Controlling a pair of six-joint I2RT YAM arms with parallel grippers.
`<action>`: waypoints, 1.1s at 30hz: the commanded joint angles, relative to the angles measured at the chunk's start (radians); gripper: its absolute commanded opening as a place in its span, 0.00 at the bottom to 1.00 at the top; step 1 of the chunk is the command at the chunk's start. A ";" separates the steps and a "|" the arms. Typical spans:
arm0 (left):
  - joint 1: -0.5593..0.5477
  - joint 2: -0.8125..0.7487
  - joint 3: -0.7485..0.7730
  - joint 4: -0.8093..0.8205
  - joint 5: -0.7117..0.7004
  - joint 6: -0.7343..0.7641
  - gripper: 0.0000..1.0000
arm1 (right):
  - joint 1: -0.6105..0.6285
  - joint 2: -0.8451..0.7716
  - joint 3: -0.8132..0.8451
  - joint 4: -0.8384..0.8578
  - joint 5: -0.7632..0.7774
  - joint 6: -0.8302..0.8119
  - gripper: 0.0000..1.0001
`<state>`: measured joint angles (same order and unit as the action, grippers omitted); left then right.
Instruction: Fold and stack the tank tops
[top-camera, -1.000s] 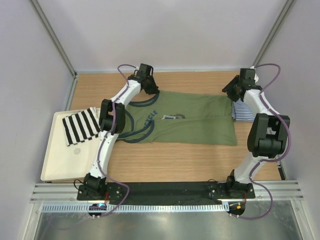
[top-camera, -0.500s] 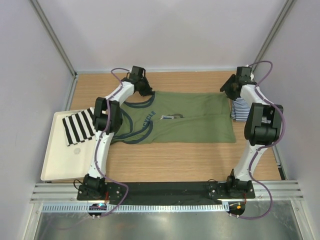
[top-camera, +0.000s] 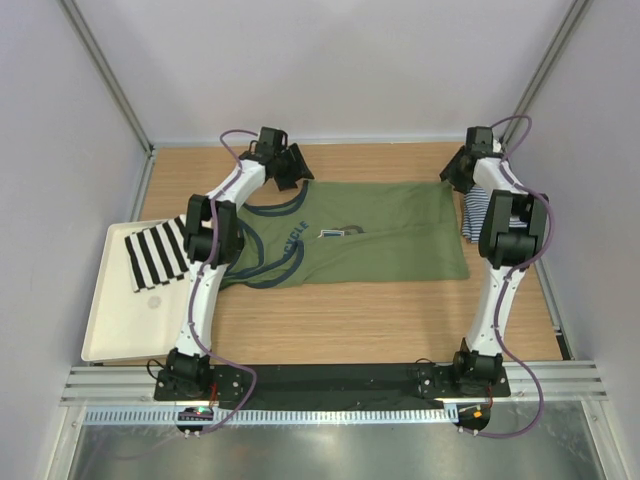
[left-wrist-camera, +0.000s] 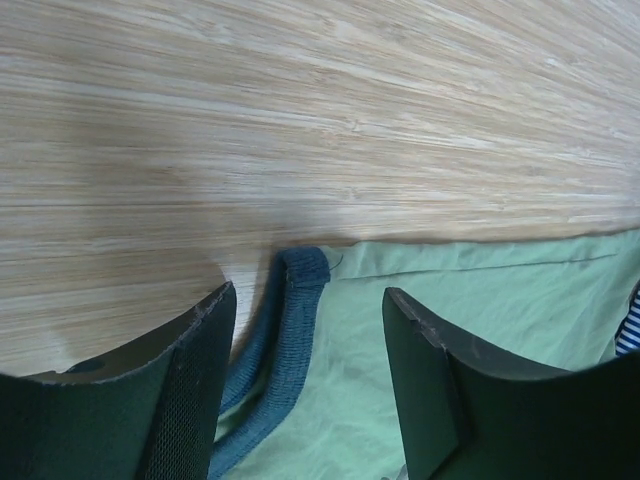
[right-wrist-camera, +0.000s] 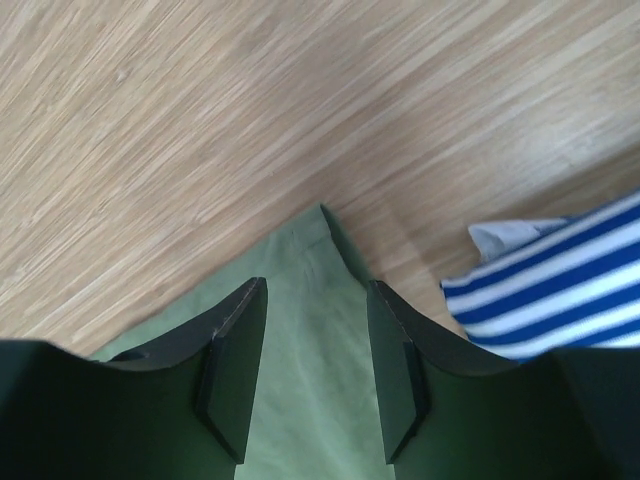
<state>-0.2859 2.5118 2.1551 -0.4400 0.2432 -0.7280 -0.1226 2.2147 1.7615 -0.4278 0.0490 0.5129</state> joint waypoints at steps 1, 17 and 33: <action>0.004 -0.031 0.046 -0.040 -0.012 0.026 0.62 | -0.002 0.026 0.107 -0.015 0.020 -0.024 0.51; -0.019 0.059 0.141 -0.052 0.004 -0.014 0.47 | 0.006 0.140 0.176 -0.034 -0.006 -0.002 0.26; -0.030 0.007 0.134 -0.045 -0.056 0.041 0.00 | 0.003 0.010 0.113 0.023 -0.074 -0.010 0.01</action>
<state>-0.3149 2.5855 2.2757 -0.5072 0.2169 -0.7284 -0.1200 2.3375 1.8782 -0.4347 -0.0078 0.5098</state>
